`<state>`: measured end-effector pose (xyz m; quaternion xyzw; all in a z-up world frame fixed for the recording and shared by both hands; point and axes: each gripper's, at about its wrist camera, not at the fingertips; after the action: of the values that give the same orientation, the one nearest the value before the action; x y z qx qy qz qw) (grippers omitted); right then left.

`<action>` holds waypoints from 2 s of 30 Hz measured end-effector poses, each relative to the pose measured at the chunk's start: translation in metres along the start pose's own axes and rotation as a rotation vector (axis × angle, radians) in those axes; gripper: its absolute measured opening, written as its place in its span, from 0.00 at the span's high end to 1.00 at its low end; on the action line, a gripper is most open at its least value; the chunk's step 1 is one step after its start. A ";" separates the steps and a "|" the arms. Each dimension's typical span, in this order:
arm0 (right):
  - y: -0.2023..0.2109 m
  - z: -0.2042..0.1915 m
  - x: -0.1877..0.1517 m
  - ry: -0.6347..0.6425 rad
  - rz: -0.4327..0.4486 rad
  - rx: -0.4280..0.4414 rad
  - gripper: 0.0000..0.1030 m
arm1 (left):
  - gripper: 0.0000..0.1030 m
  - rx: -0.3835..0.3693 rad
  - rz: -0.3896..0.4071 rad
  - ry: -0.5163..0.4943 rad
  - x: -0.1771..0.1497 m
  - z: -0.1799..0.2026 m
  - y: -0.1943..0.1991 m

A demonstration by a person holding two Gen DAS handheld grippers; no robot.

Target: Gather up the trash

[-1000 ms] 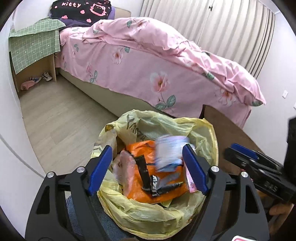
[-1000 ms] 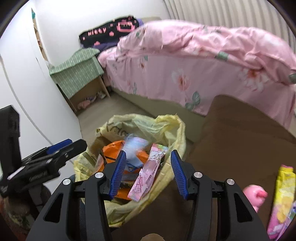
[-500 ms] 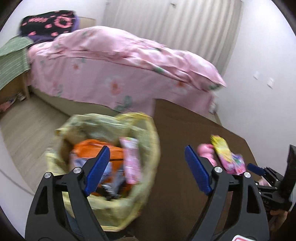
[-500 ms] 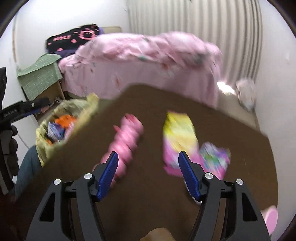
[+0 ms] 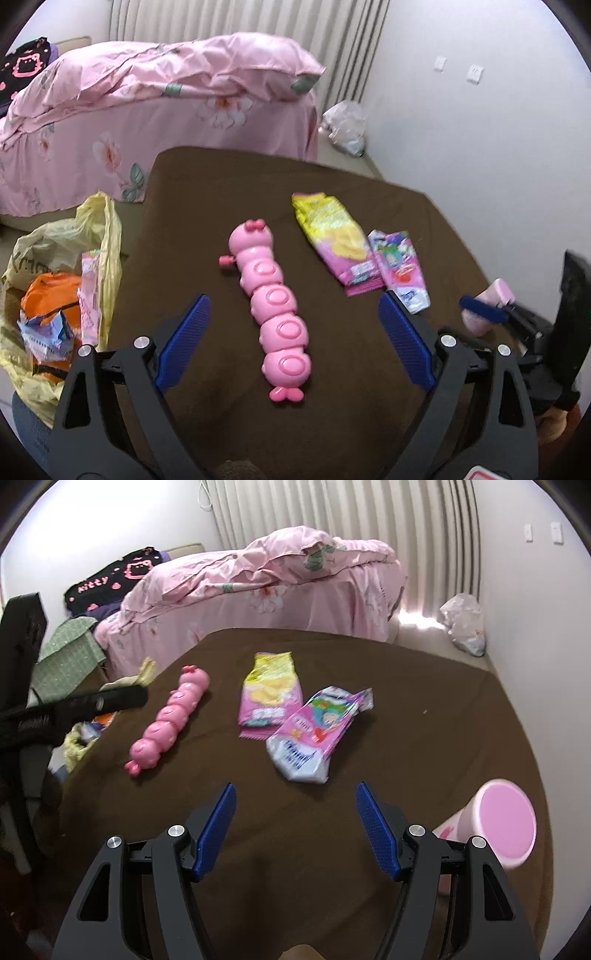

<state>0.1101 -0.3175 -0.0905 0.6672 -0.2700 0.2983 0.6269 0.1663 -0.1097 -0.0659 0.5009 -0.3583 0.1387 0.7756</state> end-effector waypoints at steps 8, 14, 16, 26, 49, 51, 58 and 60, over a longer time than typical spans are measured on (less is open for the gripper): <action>-0.056 -0.004 0.037 -0.033 -0.057 -0.024 0.39 | 0.15 0.060 0.015 -0.012 -0.004 -0.001 0.007; -0.055 -0.006 0.024 0.000 -0.088 0.004 0.75 | 0.15 0.004 -0.008 -0.059 -0.008 0.006 0.007; -0.045 -0.006 0.015 0.004 -0.086 0.013 0.76 | 0.15 -0.010 -0.018 -0.062 -0.010 0.010 0.003; 0.019 0.017 -0.041 -0.048 -0.047 0.008 0.76 | 0.15 -0.023 -0.035 -0.106 -0.014 0.030 -0.007; 0.044 0.021 -0.054 -0.070 0.022 0.006 0.72 | 0.50 0.063 -0.242 0.050 0.092 0.013 -0.156; 0.044 0.022 -0.054 -0.076 0.024 0.007 0.66 | 0.63 0.053 -0.264 0.035 0.088 0.016 -0.154; 0.045 0.028 -0.054 -0.116 0.023 0.016 0.56 | 0.81 -0.059 -0.234 -0.032 0.068 0.029 -0.125; 0.047 0.031 -0.054 -0.134 0.026 0.025 0.52 | 0.82 -0.076 -0.195 -0.058 0.060 0.035 -0.107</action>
<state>0.0411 -0.3525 -0.0994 0.6899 -0.3163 0.2643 0.5950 0.2555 -0.1981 -0.0883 0.5073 -0.3349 0.0344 0.7933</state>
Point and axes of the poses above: each gripper's, at about its wrist camera, not at the fingertips, and y roughly against the way its jaws point, z to its right, x to its top, and after that the axes turned 5 degrees about -x, right-handed
